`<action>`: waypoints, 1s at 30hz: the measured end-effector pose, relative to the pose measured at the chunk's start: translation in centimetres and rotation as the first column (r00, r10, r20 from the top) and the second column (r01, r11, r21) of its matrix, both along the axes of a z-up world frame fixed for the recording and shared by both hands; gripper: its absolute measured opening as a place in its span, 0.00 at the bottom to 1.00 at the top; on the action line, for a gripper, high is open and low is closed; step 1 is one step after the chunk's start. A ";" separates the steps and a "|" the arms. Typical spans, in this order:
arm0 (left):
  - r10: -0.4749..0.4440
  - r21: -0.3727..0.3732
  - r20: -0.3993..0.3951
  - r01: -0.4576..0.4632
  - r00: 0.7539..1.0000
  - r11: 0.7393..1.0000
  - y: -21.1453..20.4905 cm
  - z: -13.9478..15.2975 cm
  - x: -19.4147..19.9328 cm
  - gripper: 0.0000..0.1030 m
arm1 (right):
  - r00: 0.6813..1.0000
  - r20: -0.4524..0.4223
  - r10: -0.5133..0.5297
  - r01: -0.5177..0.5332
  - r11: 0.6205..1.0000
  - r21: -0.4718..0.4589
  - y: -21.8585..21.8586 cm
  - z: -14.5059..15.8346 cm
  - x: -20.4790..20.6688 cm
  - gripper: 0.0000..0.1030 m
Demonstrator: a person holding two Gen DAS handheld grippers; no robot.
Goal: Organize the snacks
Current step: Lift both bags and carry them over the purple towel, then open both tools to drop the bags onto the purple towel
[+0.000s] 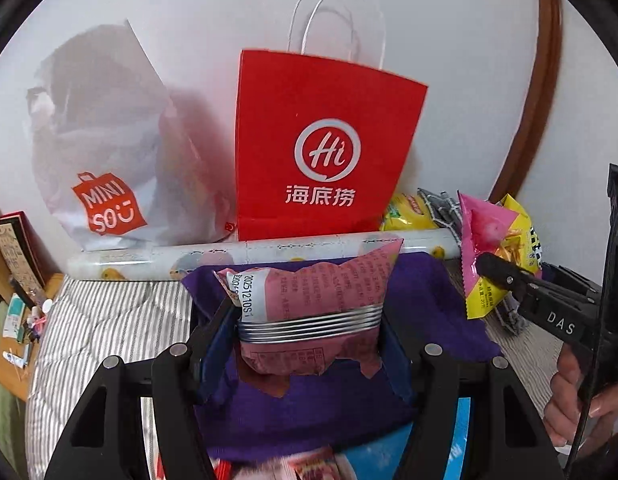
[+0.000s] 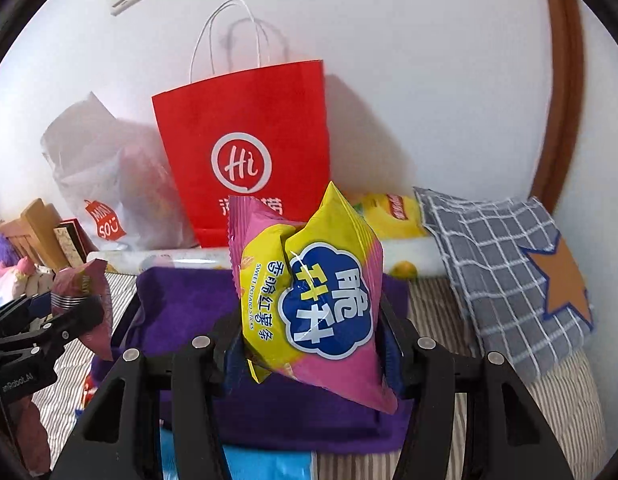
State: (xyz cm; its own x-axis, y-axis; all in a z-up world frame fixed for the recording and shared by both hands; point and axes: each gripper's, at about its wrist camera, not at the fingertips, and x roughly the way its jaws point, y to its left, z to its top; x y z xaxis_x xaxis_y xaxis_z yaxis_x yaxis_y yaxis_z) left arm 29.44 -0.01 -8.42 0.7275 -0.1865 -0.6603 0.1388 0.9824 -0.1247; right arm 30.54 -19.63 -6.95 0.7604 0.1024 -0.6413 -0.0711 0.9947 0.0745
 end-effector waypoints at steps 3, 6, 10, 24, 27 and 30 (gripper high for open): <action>0.003 -0.010 -0.024 -0.003 1.000 1.000 0.4 -2.0 1.0 0.63 | 1.000 -0.026 0.017 -0.017 1.000 0.006 -0.2 -2.1 0.9 0.53; 0.016 -0.012 -0.068 -0.017 0.998 1.000 0.9 -4.1 1.3 0.63 | 0.997 -0.067 0.041 -0.040 0.999 0.009 -0.4 -4.1 1.1 0.53; 0.046 0.014 -0.095 -0.044 0.994 0.999 1.3 -5.9 1.6 0.63 | 0.994 -0.105 0.042 -0.039 0.999 0.030 -0.8 -5.5 1.4 0.53; 0.026 -0.029 -0.151 -0.031 0.988 0.999 1.5 -7.4 2.0 0.63 | 0.979 -0.196 0.063 -0.063 0.998 0.006 -0.9 -7.5 2.4 0.53; 0.031 -0.044 -0.159 -0.039 0.987 0.998 2.0 -7.4 2.1 0.63 | 0.973 -0.221 0.065 -0.066 0.998 0.004 -0.9 -8.1 2.7 0.53; 0.033 -0.042 -0.172 -0.041 0.984 0.998 2.1 -7.7 2.2 0.63 | 0.969 -0.236 0.069 -0.069 0.998 0.007 -0.9 -8.5 2.9 0.54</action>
